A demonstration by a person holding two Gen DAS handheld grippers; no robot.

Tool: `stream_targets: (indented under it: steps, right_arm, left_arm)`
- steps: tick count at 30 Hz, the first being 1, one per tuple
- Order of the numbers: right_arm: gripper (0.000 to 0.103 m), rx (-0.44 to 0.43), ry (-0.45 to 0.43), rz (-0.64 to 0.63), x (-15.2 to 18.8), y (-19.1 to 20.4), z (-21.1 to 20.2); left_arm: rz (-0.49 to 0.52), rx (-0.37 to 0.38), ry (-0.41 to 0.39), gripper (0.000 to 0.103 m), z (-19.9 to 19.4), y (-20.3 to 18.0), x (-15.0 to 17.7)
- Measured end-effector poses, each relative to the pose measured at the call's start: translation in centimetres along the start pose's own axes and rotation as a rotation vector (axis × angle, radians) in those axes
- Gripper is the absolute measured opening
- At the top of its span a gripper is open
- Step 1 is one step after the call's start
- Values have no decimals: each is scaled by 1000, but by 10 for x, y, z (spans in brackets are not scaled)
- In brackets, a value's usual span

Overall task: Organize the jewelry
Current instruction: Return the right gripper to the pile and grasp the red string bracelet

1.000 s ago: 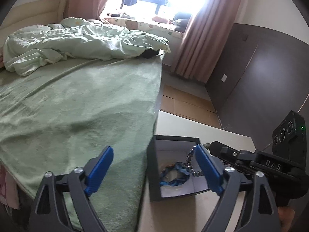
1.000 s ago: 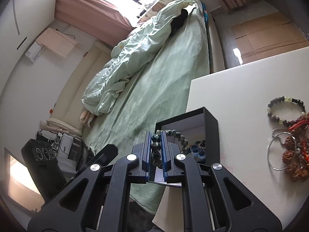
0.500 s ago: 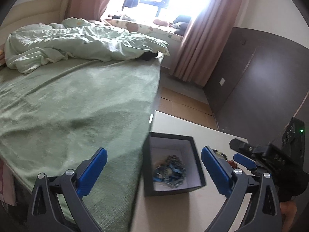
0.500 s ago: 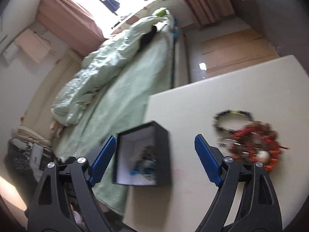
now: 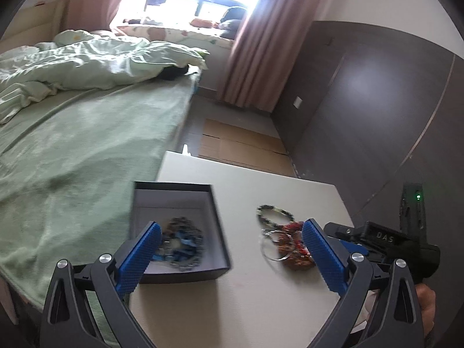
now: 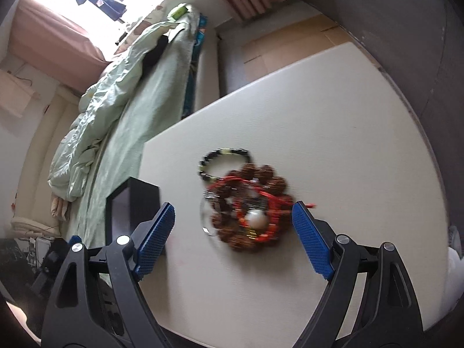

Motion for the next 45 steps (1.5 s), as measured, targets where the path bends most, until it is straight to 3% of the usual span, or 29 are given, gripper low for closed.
stream_targets:
  steps: [5, 7, 9, 13, 16, 21, 26, 28, 33, 39, 45]
  right_arm:
    - [79, -7, 30, 37, 3, -17, -5]
    - [67, -16, 49, 60, 4, -22, -6]
    - [62, -25, 77, 99, 6, -30, -3]
    - [44, -19, 115, 174, 9, -44, 5]
    - [37, -18, 133, 202, 11, -46, 10]
    - [37, -10, 133, 198, 12, -43, 14]
    - [30, 26, 132, 188, 14, -42, 21]
    - [19, 46, 124, 177, 14, -40, 23]
    - [8, 56, 105, 201, 14, -44, 19]
    - [8, 42, 61, 194, 7, -44, 7]
    - [8, -28, -1, 192, -7, -40, -13]
  left_arm:
    - [21, 44, 35, 82, 13, -22, 7]
    - [33, 64, 53, 77, 20, -32, 11]
    - [57, 88, 66, 73, 29, -43, 16]
    - [66, 136, 122, 54, 52, -56, 25]
    - [72, 164, 155, 47, 66, -64, 33]
    - [64, 158, 166, 39, 76, -61, 47]
    - [85, 162, 176, 38, 79, -62, 55]
    - [102, 165, 173, 38, 78, -64, 57]
    - [83, 164, 201, 38, 87, -57, 65]
    - [98, 161, 240, 38, 94, -58, 77]
    - [116, 175, 253, 39, 102, -66, 84]
Point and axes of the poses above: each gripper's, at about its wrist camera, not at the fingertips, and z roughly the way its jaws point, y to its left, x to its underside, the point moved 2 cm from there along z, roughly the way its jaws point, and after that the axes turned 15 degrees about -y, right-handed, at the moved point
